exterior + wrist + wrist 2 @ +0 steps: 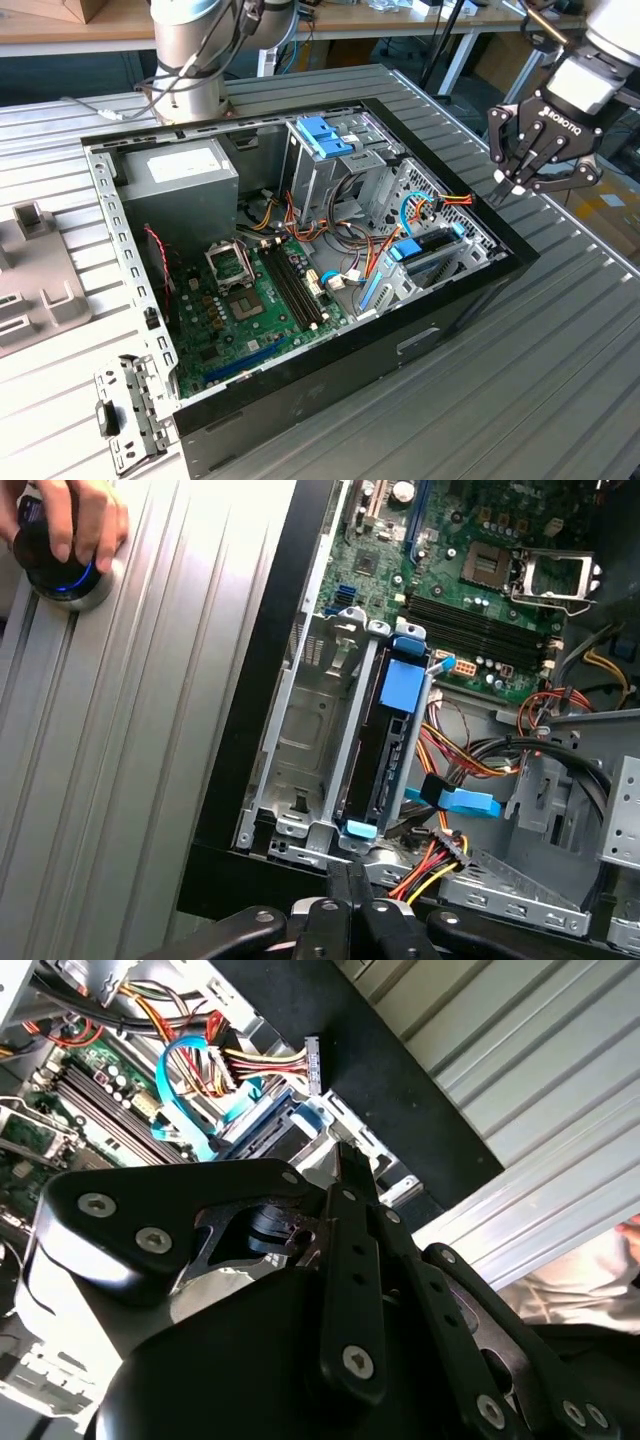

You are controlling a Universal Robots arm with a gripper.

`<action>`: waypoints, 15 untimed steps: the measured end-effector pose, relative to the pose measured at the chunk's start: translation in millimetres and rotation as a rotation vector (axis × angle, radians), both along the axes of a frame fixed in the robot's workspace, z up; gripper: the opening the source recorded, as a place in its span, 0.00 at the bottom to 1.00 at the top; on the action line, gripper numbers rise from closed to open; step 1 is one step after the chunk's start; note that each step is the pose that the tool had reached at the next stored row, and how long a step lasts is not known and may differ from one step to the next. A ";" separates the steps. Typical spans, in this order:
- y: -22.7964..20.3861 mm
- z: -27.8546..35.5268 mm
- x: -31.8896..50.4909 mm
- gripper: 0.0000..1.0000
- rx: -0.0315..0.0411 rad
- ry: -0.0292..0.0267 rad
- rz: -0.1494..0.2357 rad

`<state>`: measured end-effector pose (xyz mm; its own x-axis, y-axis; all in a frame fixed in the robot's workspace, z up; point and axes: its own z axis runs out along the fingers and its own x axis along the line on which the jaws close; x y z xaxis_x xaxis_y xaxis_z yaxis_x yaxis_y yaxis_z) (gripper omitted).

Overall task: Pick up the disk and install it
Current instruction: 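Insert the first disk wire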

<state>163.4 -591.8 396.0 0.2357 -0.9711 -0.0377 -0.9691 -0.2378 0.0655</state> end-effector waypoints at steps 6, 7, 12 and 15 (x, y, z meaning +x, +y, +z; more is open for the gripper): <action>2.6 -2.6 1.8 0.11 -0.0001 0.0000 0.059; 3.2 -3.0 1.8 0.11 -0.0001 0.0000 0.068; 8.9 -5.9 2.1 0.11 -0.0001 0.0000 0.132; 12.0 -8.0 2.4 0.11 -0.0001 0.0000 0.166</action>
<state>165.8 -579.8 388.0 0.3929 -0.9188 -0.0376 -0.9165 -0.3946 0.0655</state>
